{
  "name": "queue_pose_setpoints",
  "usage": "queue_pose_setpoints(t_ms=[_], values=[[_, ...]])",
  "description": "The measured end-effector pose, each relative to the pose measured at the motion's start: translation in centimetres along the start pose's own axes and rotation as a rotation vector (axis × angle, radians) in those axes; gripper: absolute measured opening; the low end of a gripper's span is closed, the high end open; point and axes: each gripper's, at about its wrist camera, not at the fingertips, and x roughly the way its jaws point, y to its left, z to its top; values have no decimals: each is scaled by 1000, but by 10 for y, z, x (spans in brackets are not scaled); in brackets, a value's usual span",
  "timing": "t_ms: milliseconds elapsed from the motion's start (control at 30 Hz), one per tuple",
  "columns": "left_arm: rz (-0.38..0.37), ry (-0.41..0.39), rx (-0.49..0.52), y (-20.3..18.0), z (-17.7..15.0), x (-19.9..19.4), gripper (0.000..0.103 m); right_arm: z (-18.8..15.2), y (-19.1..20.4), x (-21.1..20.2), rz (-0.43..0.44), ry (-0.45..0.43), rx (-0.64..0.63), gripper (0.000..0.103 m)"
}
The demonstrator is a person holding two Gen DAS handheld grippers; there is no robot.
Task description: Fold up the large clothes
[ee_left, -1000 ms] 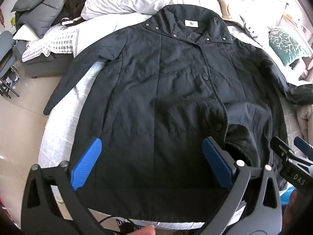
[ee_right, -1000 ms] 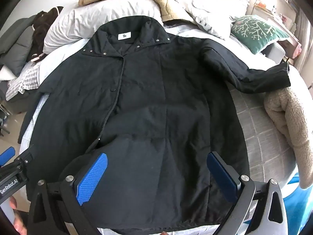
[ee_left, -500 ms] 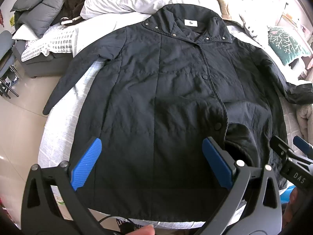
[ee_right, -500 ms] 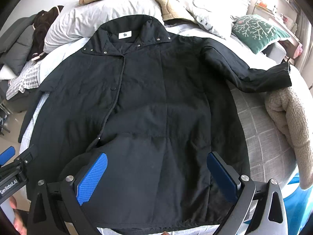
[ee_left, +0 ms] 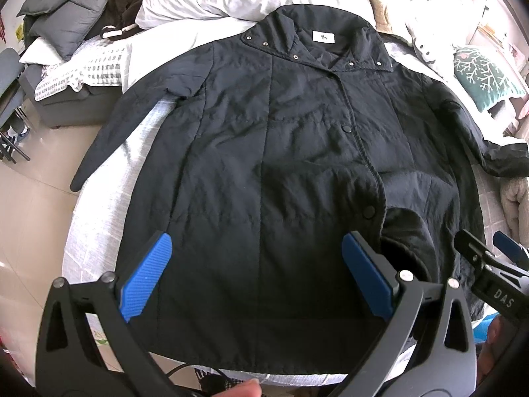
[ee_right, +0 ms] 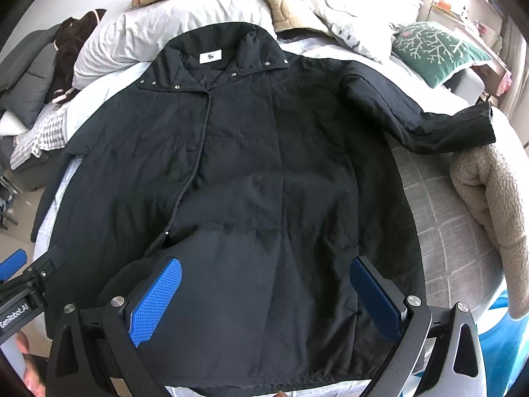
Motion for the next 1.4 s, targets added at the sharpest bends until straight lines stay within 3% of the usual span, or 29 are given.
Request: queue_pose_setpoints(t_ms=[567,900,1133,1233,1400], values=[[7,-5,0,4,1,1,103,-1,0,1,12,4,2,103],[52,-36,-7,14,1,1,103,-2,-2,-6,12,-17,6,103],[11,-18,-18,17,1,-3,103,-5,-11,-22,5,-58,34,103],[1,-40,-21,14,1,-9,103,-3,-17,-30,37,-67,64,103],[-7,-97,18,5,1,-27,103,2,-23,-47,9,-111,129,103]])
